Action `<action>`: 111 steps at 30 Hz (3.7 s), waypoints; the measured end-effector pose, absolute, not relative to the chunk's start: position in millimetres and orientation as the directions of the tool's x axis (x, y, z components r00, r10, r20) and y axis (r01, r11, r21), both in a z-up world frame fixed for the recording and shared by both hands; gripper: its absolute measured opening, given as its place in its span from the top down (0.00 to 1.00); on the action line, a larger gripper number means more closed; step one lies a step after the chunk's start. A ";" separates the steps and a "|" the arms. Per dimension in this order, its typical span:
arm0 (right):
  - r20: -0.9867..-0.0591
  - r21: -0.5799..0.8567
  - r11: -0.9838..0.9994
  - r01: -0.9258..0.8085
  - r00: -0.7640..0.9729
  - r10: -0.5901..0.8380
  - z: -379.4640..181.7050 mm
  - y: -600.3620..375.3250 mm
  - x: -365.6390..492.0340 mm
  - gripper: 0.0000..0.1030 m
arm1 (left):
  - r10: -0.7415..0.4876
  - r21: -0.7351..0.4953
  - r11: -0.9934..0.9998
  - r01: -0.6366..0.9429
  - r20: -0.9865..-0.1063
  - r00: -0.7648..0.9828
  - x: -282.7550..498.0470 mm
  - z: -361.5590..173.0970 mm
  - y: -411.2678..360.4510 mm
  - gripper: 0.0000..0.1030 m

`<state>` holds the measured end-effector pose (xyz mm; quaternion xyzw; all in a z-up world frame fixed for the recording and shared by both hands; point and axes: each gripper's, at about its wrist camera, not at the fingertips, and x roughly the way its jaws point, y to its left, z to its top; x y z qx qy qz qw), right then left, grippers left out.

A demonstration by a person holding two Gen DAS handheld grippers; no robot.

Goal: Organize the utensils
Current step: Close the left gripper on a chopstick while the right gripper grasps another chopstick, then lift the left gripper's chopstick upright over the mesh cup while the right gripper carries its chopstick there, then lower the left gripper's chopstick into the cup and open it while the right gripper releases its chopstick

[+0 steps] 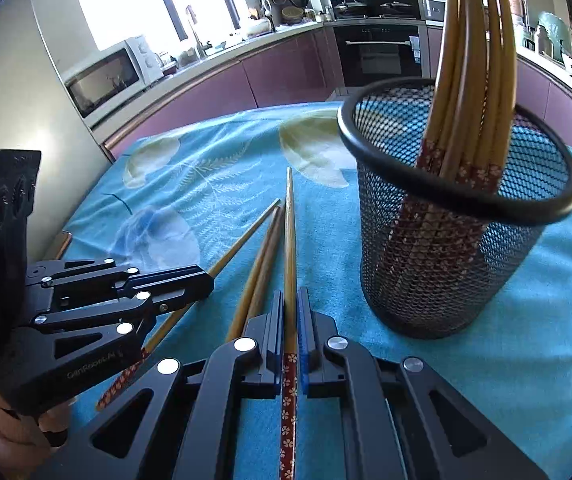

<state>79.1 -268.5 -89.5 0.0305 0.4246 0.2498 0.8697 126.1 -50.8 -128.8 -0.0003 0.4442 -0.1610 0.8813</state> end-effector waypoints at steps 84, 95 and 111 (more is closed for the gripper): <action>-0.475 0.223 0.880 -0.420 0.742 0.474 23.1 -341.8 45.5 0.94 | -0.614 -0.294 0.784 0.546 -0.497 0.613 108.4 20.2 -58.5 0.93; -0.463 0.215 0.880 -0.423 0.749 0.473 26.1 -342.8 47.2 0.94 | -0.619 -0.274 0.778 0.565 -0.488 0.616 110.6 28.0 -68.7 0.93; -0.446 0.205 0.881 -0.427 0.760 0.473 32.0 -342.2 46.5 0.94 | -0.624 -0.249 0.773 0.584 -0.470 0.624 114.3 39.5 -78.1 0.93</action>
